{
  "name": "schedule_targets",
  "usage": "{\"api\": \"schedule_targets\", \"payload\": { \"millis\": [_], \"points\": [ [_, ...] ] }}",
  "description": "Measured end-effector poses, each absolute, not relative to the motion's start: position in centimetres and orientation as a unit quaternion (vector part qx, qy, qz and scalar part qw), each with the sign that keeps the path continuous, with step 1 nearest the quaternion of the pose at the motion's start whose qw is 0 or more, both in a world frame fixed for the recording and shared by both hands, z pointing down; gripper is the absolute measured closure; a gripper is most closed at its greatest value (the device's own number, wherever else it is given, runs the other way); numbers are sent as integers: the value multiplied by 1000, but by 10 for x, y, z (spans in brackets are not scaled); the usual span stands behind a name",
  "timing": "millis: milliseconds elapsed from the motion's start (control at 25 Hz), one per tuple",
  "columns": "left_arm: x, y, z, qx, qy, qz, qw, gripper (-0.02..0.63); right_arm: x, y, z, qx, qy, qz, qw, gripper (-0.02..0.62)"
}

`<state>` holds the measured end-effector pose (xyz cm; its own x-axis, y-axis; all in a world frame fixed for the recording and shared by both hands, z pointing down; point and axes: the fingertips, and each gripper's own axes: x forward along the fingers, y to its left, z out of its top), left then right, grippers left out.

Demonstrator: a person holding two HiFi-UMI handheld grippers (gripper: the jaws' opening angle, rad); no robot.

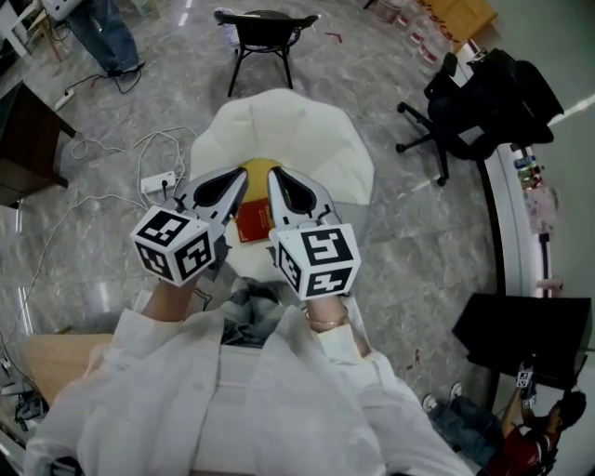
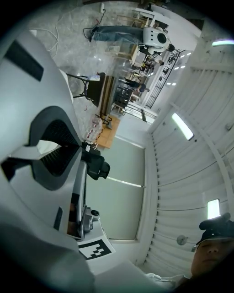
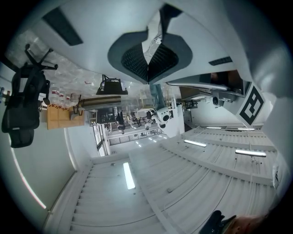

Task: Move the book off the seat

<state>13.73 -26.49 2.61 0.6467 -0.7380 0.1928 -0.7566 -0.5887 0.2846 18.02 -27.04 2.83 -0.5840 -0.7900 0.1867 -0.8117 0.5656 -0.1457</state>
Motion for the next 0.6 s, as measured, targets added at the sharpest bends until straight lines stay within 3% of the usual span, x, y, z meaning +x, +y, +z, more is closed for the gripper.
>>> {"api": "schedule_targets", "payload": {
  "millis": [600],
  "points": [
    [118,-306,101,873,-431,38,227,601,177,-309,111,450,-873,170,79,583]
  ]
}}
